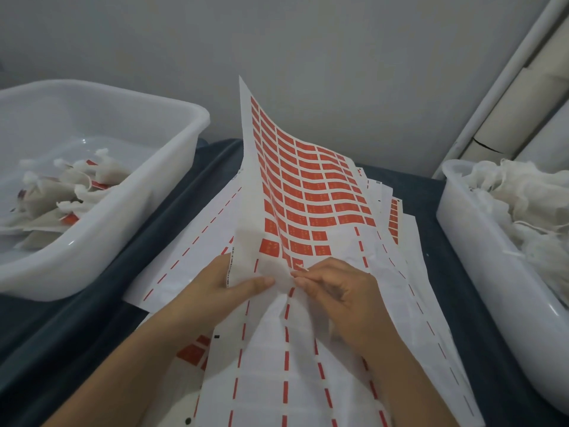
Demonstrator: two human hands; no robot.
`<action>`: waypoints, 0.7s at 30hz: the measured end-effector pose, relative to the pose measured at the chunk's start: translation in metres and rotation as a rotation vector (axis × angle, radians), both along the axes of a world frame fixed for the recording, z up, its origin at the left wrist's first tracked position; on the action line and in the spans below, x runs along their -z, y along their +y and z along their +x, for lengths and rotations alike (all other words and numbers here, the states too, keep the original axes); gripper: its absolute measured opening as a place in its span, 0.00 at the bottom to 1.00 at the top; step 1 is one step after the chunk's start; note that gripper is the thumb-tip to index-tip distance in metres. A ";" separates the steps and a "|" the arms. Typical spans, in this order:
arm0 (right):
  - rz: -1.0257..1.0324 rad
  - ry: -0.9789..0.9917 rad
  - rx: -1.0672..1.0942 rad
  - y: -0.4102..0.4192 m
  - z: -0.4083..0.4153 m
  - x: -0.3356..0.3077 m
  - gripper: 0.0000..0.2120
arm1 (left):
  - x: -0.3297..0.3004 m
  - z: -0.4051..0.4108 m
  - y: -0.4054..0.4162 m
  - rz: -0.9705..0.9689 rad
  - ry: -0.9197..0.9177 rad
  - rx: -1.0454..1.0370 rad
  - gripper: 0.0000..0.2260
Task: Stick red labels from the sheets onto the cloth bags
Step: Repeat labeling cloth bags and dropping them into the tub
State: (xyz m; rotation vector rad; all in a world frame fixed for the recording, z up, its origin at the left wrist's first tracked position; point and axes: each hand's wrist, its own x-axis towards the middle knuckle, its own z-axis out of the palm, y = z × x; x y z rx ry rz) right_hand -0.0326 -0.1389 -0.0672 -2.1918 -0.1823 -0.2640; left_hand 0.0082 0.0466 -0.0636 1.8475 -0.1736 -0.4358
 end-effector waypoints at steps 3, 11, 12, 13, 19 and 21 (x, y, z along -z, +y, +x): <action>0.000 -0.014 0.019 -0.002 0.000 0.000 0.08 | 0.000 0.000 0.002 -0.036 0.017 -0.001 0.20; -0.057 -0.085 0.053 0.000 0.000 0.001 0.12 | 0.001 0.000 0.003 -0.043 0.045 -0.024 0.24; -0.058 -0.086 0.059 0.000 0.000 0.001 0.13 | 0.001 0.000 0.003 -0.044 0.047 -0.022 0.24; -0.055 -0.083 0.061 0.000 0.000 0.001 0.13 | 0.002 0.000 0.003 -0.038 0.047 -0.025 0.24; 0.084 0.006 0.228 0.003 -0.001 -0.001 0.06 | 0.003 0.004 0.008 -0.096 0.107 -0.058 0.17; 0.263 0.059 0.369 -0.001 0.001 -0.004 0.08 | 0.003 0.006 0.012 -0.113 0.152 -0.129 0.12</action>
